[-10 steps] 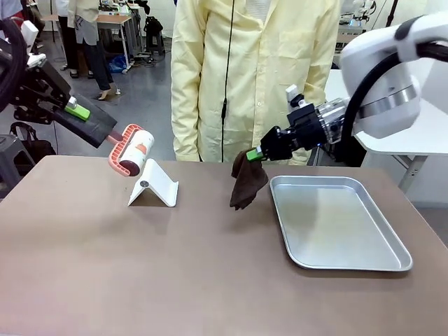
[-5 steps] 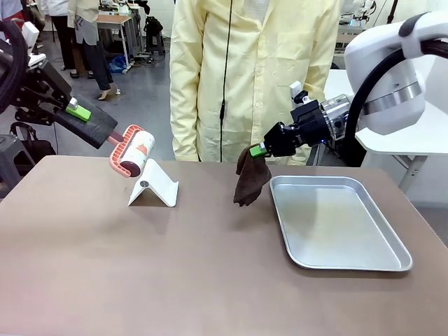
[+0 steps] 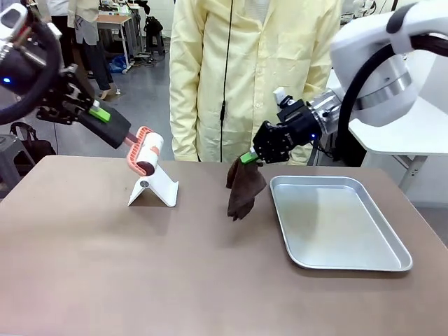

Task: Clean the surface of the table.
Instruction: Return the Lint Roller and towel to their original positions.

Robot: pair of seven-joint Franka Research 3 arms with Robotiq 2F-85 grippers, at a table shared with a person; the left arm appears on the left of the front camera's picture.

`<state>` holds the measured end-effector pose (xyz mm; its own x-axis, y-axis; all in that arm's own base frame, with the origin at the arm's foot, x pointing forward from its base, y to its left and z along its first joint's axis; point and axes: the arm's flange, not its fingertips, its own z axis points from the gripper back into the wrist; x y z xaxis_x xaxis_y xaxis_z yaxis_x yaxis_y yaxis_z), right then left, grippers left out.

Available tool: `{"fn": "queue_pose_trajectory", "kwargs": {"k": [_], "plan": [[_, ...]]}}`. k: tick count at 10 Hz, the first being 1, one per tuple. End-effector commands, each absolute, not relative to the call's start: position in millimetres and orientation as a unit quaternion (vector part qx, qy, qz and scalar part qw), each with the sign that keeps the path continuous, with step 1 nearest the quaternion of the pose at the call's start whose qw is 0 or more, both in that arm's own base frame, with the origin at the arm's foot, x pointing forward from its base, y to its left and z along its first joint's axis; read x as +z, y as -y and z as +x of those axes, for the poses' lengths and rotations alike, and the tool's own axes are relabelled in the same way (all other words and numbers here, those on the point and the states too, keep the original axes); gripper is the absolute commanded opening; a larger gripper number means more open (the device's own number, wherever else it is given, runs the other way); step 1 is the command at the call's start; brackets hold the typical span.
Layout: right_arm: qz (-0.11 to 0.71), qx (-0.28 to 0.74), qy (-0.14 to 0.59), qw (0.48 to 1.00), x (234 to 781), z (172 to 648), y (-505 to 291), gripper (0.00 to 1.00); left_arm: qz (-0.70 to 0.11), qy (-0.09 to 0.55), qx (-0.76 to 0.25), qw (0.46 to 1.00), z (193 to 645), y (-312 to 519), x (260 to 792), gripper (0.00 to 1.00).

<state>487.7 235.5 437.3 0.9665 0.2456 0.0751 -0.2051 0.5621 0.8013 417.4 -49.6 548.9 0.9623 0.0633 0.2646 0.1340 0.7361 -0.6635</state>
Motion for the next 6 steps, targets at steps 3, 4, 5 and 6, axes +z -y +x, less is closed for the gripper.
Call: {"fn": "queue_pose_trajectory", "kwargs": {"k": [3,4,5,6], "plan": [[0.322,-0.024,-0.103,0.941,453.0,522.0,-278.8,0.06,-0.297,0.124,0.0,0.947,431.6,84.5,542.0,0.22],[0.282,-0.066,-0.095,0.952,446.1,526.7,-285.1,0.06,-0.286,0.122,0.001,0.951,433.5,91.5,538.3,0.22],[0.239,-0.069,-0.093,0.964,435.7,529.2,-293.3,0.06,-0.281,0.116,0.002,0.953,436.7,97.4,533.4,0.22],[0.206,-0.042,-0.085,0.974,425.6,528.9,-300.1,0.06,-0.267,0.118,0.01,0.956,440.0,102.6,530.3,0.22]]}}
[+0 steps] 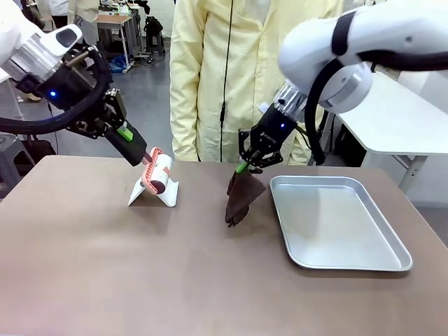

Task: Clean the surface of the table.
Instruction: Return the Lint Roller and towel to their original positions.

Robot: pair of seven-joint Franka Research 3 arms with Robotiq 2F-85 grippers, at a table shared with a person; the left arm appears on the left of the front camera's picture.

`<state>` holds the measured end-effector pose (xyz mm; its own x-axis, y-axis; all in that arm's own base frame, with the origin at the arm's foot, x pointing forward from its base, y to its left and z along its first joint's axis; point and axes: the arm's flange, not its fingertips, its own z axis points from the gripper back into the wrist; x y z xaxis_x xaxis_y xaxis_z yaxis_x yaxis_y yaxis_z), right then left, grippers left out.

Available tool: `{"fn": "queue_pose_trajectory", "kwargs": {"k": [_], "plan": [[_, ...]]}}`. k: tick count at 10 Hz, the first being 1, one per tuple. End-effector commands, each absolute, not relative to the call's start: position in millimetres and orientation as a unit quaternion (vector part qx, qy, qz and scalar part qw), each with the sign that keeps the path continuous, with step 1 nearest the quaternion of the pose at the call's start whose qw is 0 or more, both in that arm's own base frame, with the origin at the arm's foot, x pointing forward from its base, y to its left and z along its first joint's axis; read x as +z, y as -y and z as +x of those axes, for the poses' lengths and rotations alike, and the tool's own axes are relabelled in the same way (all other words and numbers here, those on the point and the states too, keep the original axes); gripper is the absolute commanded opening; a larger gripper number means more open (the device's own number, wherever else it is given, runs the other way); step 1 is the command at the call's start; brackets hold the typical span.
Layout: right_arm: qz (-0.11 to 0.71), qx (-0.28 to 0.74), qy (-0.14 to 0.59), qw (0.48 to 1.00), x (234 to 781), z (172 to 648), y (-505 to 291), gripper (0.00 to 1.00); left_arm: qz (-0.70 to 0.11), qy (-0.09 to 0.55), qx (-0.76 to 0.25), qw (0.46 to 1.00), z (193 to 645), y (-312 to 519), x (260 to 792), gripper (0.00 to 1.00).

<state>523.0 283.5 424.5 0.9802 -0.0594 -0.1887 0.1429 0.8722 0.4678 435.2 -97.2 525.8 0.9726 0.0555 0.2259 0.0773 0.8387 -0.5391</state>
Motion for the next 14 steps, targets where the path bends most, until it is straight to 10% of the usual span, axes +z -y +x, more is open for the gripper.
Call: {"fn": "queue_pose_trajectory", "kwargs": {"k": [1,14], "plan": [[0.186,-0.035,-0.069,0.979,419.6,527.1,-303.6,0.06,-0.26,0.127,0.022,0.957,443.3,108.0,528.4,0.22],[0.13,0.024,0.044,0.99,394.1,524.7,-315.6,0.06,-0.195,0.113,0.067,0.972,514.8,172.0,458.0,0.22]]}}
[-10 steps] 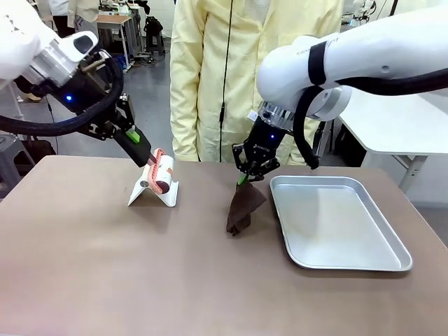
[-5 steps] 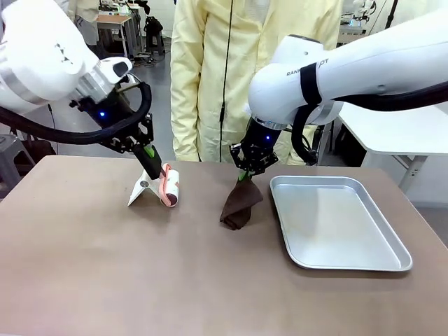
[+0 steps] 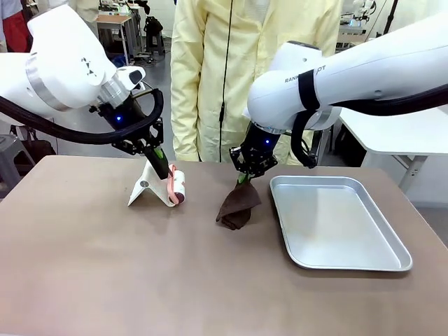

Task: Clean the surface of the table.
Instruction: Return the Lint Roller and towel to their original positions.

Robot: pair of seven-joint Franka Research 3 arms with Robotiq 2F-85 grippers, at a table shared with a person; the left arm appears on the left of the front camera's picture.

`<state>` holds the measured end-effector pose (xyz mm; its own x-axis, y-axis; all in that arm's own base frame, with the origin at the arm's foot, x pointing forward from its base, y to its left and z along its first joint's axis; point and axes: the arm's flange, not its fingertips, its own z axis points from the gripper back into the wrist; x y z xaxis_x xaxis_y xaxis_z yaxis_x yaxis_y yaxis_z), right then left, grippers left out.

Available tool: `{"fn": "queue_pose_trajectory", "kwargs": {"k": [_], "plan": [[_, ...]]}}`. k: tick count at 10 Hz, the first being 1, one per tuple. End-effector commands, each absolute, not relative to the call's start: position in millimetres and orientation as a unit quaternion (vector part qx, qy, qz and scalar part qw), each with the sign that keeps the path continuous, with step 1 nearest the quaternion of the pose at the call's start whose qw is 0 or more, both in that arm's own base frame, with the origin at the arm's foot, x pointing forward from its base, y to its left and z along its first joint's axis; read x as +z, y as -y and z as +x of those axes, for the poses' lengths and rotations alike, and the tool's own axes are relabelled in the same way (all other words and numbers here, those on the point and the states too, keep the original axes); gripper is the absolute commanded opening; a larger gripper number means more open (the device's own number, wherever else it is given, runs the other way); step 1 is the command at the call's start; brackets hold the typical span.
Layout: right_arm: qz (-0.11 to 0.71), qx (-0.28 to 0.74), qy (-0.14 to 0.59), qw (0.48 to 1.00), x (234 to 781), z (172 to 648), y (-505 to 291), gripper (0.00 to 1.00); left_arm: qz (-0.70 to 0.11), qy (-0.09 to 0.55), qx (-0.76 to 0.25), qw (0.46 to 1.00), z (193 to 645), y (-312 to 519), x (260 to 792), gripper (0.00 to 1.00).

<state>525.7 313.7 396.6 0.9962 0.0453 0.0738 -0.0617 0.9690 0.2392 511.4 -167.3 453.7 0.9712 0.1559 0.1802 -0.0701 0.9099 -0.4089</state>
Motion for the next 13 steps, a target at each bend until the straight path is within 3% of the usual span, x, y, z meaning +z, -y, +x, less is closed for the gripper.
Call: {"fn": "queue_pose_trajectory", "kwargs": {"k": [1,13], "plan": [[0.132,0.025,0.041,0.99,393.7,525.3,-315.0,0.06,-0.196,0.114,0.061,0.972,519.4,171.2,455.3,0.22],[0.139,0.036,0.03,0.989,402.1,530.4,-307.8,0.06,-0.21,0.124,0.046,0.969,532.6,149.3,426.7,0.22]]}}
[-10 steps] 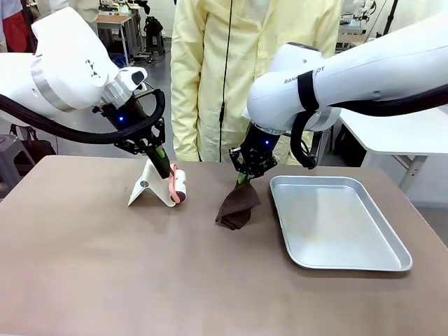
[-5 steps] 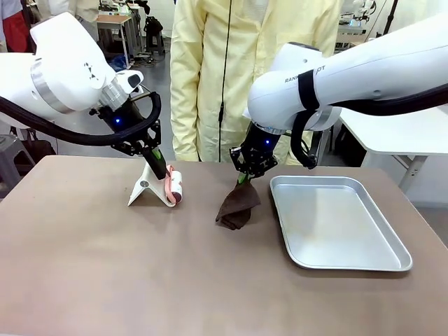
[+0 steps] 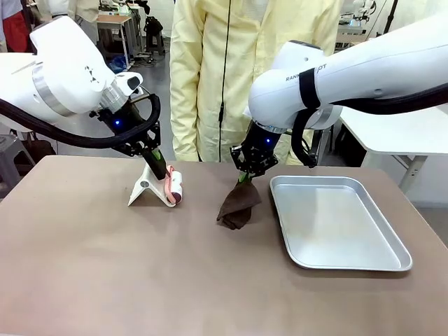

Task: Clean the surface of the table.
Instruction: Return the Lint Roller and towel to their original positions.

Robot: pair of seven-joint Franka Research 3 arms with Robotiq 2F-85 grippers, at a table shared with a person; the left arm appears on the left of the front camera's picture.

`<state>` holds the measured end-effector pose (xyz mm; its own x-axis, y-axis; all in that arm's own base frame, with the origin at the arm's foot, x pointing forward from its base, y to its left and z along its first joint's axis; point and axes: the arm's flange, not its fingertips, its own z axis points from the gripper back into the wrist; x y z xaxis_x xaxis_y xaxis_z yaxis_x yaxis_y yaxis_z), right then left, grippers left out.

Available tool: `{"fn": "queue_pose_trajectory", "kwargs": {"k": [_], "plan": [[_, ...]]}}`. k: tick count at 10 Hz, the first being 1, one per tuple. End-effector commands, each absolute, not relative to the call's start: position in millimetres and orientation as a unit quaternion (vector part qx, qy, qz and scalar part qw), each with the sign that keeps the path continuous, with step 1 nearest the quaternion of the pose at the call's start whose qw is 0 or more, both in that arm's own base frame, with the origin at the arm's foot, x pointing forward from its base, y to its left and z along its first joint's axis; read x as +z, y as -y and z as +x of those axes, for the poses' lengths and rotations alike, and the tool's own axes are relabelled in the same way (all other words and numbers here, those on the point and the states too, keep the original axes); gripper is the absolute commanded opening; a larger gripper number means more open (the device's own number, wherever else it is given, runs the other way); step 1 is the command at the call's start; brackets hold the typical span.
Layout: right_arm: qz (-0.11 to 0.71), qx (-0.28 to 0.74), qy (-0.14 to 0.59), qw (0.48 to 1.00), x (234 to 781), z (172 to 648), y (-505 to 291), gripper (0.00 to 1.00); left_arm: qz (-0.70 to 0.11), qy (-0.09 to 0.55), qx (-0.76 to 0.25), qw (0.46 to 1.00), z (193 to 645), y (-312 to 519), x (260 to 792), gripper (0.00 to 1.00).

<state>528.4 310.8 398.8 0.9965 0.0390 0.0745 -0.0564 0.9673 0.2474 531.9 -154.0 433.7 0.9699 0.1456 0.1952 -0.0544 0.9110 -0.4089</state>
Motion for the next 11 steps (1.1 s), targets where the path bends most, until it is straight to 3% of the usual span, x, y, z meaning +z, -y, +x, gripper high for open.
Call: {"fn": "queue_pose_trajectory", "kwargs": {"k": [1,5,6,7,8,9,11], "plan": [[0.137,0.037,0.027,0.99,400.9,531.6,-308.8,0.06,-0.208,0.126,0.048,0.969,532.0,148.5,427.5,0.22],[0.141,0.044,0.021,0.989,397.3,535.5,-312.1,0.06,-0.204,0.123,0.054,0.97,531.1,144.6,428.1,0.22],[0.146,0.049,0.018,0.988,396.7,536.0,-312.6,0.13,-0.202,0.123,0.053,0.97,531.2,144.2,427.4,0.27],[0.15,0.052,0.014,0.987,395.9,536.4,-313.2,0.6,-0.201,0.13,0.052,0.97,531.0,143.9,427.2,0.77],[0.152,0.054,0.013,0.987,395.4,537.1,-313.7,0.68,-0.201,0.131,0.051,0.969,530.7,142.9,427.2,0.87],[0.154,0.052,0.012,0.987,394.9,537.8,-314.1,1.0,-0.201,0.133,0.052,0.969,530.9,141.6,427.7,1.0],[0.158,0.05,0.006,0.986,393.1,539.3,-314.2,1.0,-0.201,0.137,0.055,0.968,531.5,139.3,429.9,1.0]]}}
